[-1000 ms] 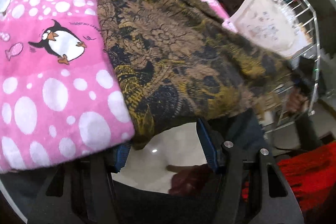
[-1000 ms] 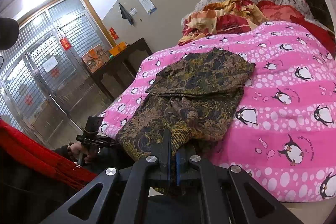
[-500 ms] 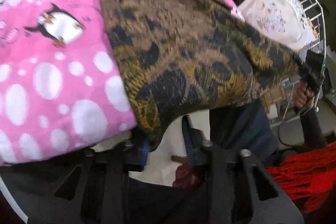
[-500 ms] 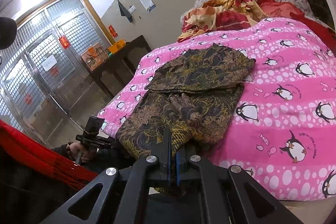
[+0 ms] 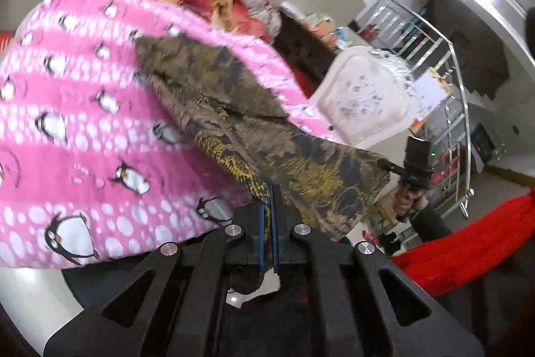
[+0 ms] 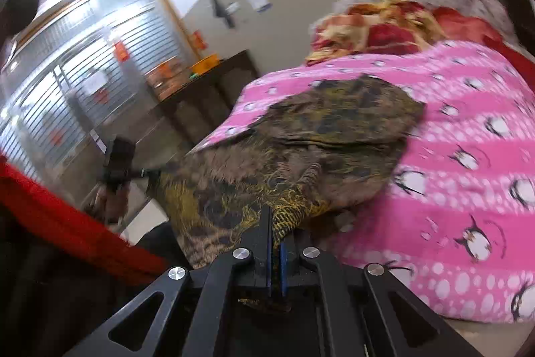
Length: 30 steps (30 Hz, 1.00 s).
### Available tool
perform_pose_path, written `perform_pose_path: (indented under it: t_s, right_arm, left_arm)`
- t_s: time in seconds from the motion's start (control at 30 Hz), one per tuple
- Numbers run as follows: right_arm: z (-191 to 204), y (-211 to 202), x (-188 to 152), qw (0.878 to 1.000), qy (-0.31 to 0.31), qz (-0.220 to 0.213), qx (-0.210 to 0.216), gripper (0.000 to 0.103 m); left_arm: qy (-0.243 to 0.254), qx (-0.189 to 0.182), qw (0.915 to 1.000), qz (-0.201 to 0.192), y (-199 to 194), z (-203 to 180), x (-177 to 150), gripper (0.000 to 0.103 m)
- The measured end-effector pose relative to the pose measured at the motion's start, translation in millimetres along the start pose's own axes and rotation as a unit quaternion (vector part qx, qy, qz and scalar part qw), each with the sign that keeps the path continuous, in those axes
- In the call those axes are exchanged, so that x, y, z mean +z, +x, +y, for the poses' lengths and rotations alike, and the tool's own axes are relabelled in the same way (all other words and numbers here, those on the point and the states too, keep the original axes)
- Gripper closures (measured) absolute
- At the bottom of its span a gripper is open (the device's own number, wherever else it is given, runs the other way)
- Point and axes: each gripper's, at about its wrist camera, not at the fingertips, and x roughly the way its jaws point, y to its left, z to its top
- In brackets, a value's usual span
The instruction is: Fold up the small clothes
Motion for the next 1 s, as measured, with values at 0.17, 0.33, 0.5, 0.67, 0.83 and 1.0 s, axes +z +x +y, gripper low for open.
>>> perform_pose_path:
  t_s: [0.17, 0.33, 0.5, 0.67, 0.83, 1.0]
  right_arm:
    - [22.3, -18.6, 4.5, 0.999, -0.023, -0.009, 0.042, 0.100]
    - [11.5, -36.7, 5.6, 0.999, -0.003, -0.028, 0.041, 0.100]
    - [-30.7, -40.8, 27.3, 0.993, 0.060, -0.091, 0.038, 0.100]
    - [-84.9, 0.4, 87.5, 0.987, 0.099, -0.127, -0.009, 0.100]
    - [-148.4, 86.9, 141.0, 0.984, 0.140, -0.091, -0.068, 0.100]
    - [-219.0, 175.6, 168.4, 0.971, 0.189, -0.014, -0.148, 0.100]
  left_arm:
    - [0.015, -0.033, 0.9993, 0.012, -17.8, -18.7, -3.7, 0.101]
    - [-0.054, -0.042, 0.9975, 0.015, 2.0, 9.6, -1.1, 0.102]
    - [-0.123, -0.054, 0.9903, -0.037, 22.7, 42.5, 33.3, 0.102]
    - [-0.168, 0.005, 0.9805, -0.103, 45.1, 84.6, 110.2, 0.102]
    - [-0.156, 0.107, 0.9783, -0.083, 109.2, 145.1, 189.7, 0.102]
    - [-0.161, 0.173, 0.9714, -0.022, 175.3, 198.5, 217.1, 0.101]
